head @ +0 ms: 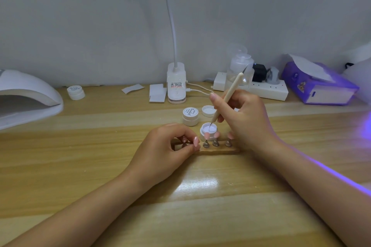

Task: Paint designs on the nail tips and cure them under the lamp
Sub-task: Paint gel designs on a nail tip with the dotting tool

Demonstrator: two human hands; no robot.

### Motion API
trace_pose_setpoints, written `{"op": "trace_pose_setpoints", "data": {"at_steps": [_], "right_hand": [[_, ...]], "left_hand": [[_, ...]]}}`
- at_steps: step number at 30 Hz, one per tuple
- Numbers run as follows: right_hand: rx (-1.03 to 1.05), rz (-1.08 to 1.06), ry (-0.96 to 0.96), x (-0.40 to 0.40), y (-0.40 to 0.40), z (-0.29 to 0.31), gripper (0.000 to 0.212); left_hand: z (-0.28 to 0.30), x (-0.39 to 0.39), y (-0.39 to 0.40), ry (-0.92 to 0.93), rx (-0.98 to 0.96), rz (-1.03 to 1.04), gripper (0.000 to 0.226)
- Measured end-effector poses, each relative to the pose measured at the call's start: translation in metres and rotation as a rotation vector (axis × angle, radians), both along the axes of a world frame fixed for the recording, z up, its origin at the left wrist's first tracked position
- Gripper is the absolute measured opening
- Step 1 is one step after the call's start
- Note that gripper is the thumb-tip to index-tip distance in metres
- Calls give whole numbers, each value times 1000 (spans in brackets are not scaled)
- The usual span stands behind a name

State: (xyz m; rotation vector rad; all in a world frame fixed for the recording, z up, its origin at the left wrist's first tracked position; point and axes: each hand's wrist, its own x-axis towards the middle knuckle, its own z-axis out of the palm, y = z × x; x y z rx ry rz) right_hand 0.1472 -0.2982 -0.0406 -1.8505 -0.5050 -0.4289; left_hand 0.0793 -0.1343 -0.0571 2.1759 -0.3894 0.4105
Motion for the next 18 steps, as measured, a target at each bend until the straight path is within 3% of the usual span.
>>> {"op": "trace_pose_setpoints", "data": {"at_steps": [6, 11, 18], "right_hand": [[187, -4, 31, -2, 1, 7, 25], [321, -13, 47, -4, 1, 14, 23], [359, -33, 88, -5, 3, 15, 21]], "left_hand": [[-1, -2, 0, -44, -27, -32, 13], [-2, -1, 1, -139, -55, -19, 23], [0, -4, 1, -214, -125, 6, 12]]}}
